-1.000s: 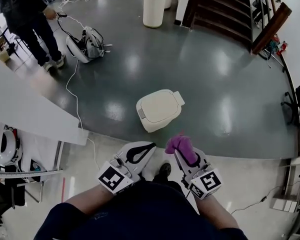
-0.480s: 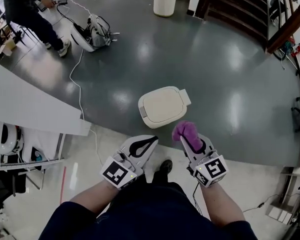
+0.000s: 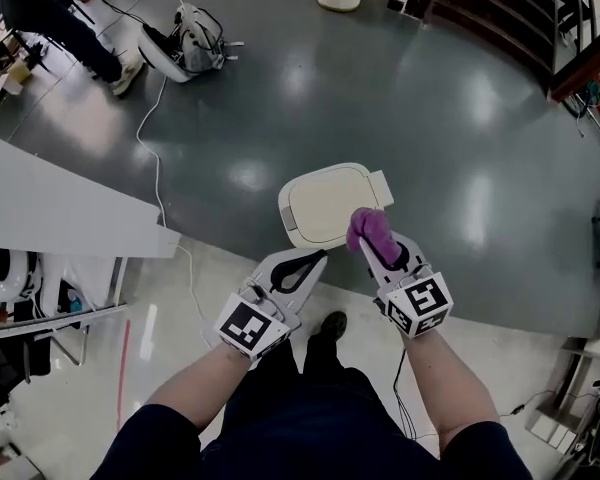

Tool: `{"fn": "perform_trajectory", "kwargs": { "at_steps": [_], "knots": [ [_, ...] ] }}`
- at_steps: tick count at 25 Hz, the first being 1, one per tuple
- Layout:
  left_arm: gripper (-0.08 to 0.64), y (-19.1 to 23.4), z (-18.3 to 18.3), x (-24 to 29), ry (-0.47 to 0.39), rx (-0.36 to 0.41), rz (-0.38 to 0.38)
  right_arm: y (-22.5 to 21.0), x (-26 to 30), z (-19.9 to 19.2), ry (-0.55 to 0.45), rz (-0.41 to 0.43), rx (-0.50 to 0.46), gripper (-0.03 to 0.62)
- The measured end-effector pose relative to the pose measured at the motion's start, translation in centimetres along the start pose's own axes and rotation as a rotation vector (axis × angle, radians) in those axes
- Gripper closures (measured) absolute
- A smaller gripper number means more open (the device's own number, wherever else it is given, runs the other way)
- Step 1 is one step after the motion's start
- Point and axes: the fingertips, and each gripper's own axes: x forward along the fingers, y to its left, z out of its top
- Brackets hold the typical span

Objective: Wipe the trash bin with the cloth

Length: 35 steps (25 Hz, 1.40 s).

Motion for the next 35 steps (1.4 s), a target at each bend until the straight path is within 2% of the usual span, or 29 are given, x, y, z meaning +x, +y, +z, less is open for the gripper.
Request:
{"fn": "perform_trajectory", "kwargs": {
  "at_steps": [6,9,14,22,30,35],
  "knots": [
    [0.563,2.4,-1.3,1.4,0.029,-0.019,0.028,-2.3,4.0,-1.1,0.025,0.001,-0.015,0.518],
    [0.562,3.3,-1.3,2.0,0.014,-0.017,0.035,-3.5,5.8,-1.9,0.05,-0.004,-0.039,0.518],
    [0.563,4.2,-1.7,2.9,-0.011,-0.042,0.037,-6.5,9.0,-5.0,0.112,-0.032,-0.067,0.518],
    [0.563,7.0,-4.0,4.7,-0.003,-0.061,0.044,-11.5,14.7,-9.5,0.218,-0.088,-0.134,0.518],
    [0.563,8.2,-5.5,6.8,0.018,-0.014,0.009,-16.0,19.3,-14.3,0.346,-0.111,-0.246,0.518],
    [0.563,8.8,-6.0,6.7,0.018,-0.032,0.014,-17.9,21.3,-15.7,0.399,-0.131,-0.266,0.518]
  ]
}}
